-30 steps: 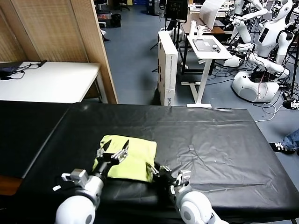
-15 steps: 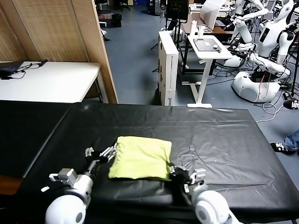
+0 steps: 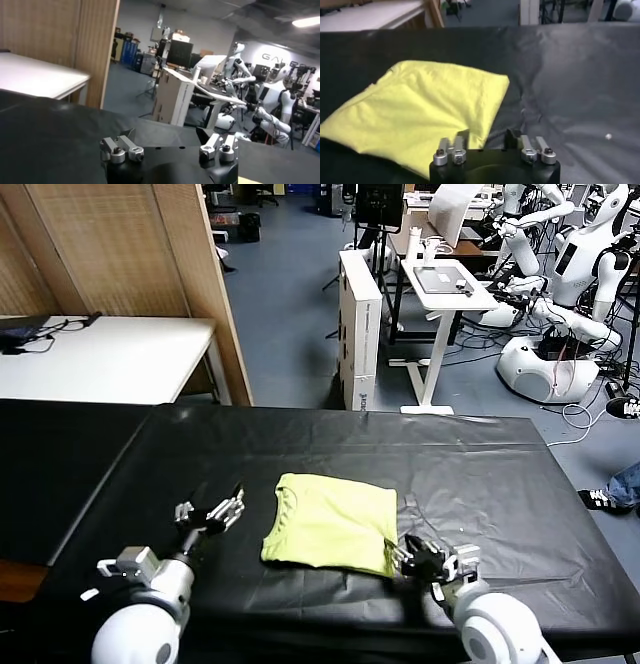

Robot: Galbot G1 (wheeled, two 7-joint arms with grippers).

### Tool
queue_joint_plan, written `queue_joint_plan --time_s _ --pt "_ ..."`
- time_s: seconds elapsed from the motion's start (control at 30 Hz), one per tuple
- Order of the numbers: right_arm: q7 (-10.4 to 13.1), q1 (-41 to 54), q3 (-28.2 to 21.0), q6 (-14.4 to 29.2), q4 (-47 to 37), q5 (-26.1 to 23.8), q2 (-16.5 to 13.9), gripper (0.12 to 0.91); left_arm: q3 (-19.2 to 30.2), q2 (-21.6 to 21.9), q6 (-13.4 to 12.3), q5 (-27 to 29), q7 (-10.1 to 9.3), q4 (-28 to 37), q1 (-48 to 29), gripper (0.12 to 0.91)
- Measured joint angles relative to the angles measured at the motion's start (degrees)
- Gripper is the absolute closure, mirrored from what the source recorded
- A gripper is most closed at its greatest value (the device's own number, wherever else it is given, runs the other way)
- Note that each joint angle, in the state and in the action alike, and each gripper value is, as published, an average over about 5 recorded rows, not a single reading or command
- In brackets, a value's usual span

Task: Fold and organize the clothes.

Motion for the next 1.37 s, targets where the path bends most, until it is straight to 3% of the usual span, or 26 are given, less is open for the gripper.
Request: queue_joint_plan --time_s 0.1,0.17,0.4,0.7,0.9,1.07,1.37 --pt "-1.3 -2.3 2.4 4.0 1.8 -1.6 -0.1 0.122 -0.9 2.1 -3.2 -0.3 -0.3 0.0 1.8 0.123" --pt "-1.4 -3.7 3.8 6.2 3.0 -2.8 0.1 0.119 -1.6 3.3 -4.0 -1.6 -0.82 -0.5 3.2 0.123" --pt "-0.7 -9.5 6.0 16.6 4.5 -10.0 1.7 0.118 -6.1 6.1 -2.9 -2.5 -1.99 -4.3 11.3 0.123" --pt "-1.0 -21.6 7.8 32.7 5.1 -18.4 5.5 0.118 -10.9 6.0 -4.8 0.5 -1.74 -7.9 22.3 0.123" --pt "1.6 -31.8 8.5 42.4 5.5 -22.9 7.9 0.118 -11.3 5.5 -6.3 2.8 -1.22 -8.8 26.4 0.123" --pt "2.6 -37.5 8.9 44.9 5.3 -23.1 8.7 0.118 -11.2 4.5 -6.7 5.0 -1.11 -9.5 29.2 0.123" --pt "3.0 -40.0 8.7 44.0 5.6 -22.5 9.0 0.118 -11.0 3.8 -7.3 6.6 -0.18 -10.5 32.3 0.123"
